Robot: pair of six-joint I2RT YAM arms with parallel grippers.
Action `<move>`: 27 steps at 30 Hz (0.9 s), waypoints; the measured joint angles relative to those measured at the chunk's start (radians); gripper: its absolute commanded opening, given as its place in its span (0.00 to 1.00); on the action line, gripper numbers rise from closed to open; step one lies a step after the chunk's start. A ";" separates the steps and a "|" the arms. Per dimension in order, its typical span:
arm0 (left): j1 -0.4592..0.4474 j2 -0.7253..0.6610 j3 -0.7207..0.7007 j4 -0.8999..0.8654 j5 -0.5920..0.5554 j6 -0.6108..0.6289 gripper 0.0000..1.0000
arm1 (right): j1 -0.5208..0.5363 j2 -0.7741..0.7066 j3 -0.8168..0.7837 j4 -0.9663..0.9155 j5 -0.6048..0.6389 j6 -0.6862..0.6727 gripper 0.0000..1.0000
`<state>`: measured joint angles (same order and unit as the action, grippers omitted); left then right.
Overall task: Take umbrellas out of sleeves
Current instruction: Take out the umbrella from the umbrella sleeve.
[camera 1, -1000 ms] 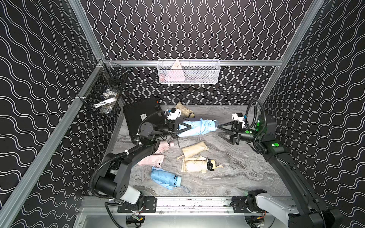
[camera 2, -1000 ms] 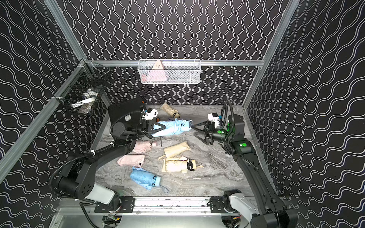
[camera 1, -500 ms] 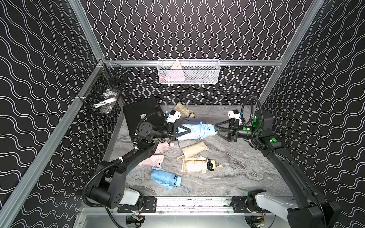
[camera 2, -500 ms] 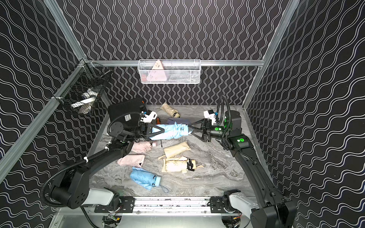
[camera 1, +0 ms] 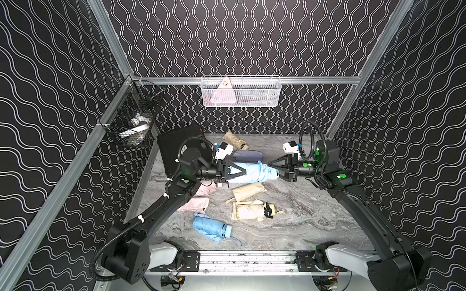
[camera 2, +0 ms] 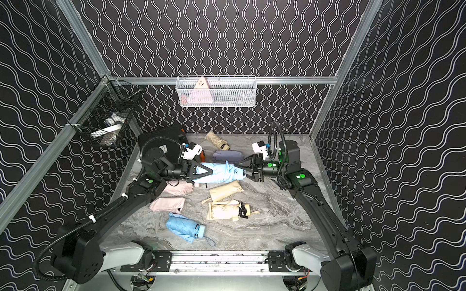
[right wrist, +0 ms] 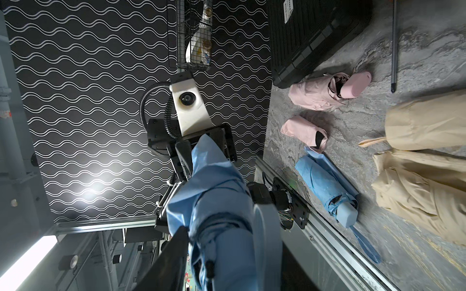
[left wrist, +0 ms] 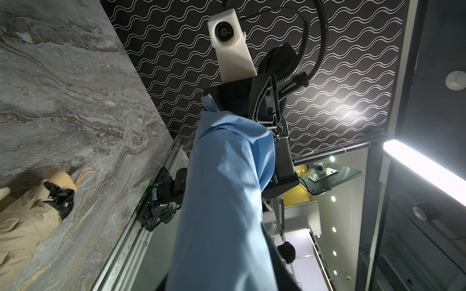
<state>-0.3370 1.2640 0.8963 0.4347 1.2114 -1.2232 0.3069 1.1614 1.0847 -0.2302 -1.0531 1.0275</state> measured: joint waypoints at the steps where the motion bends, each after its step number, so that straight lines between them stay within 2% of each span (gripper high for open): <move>1: 0.000 0.000 0.001 -0.023 0.000 0.021 0.20 | 0.001 -0.002 -0.005 -0.003 0.002 0.000 0.49; 11: -0.003 0.000 0.023 -0.140 0.016 0.120 0.20 | 0.005 -0.059 -0.065 -0.003 0.017 0.006 0.47; 25: 0.003 0.005 0.026 -0.166 0.045 0.129 0.20 | 0.014 -0.094 -0.116 0.056 0.007 0.073 0.47; 27: 0.005 0.005 0.026 -0.168 0.053 0.129 0.20 | 0.019 -0.096 -0.117 0.056 0.002 0.075 0.50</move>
<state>-0.3321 1.2694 0.9218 0.2665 1.2644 -1.0943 0.3260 1.0653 0.9676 -0.1741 -1.0512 1.1027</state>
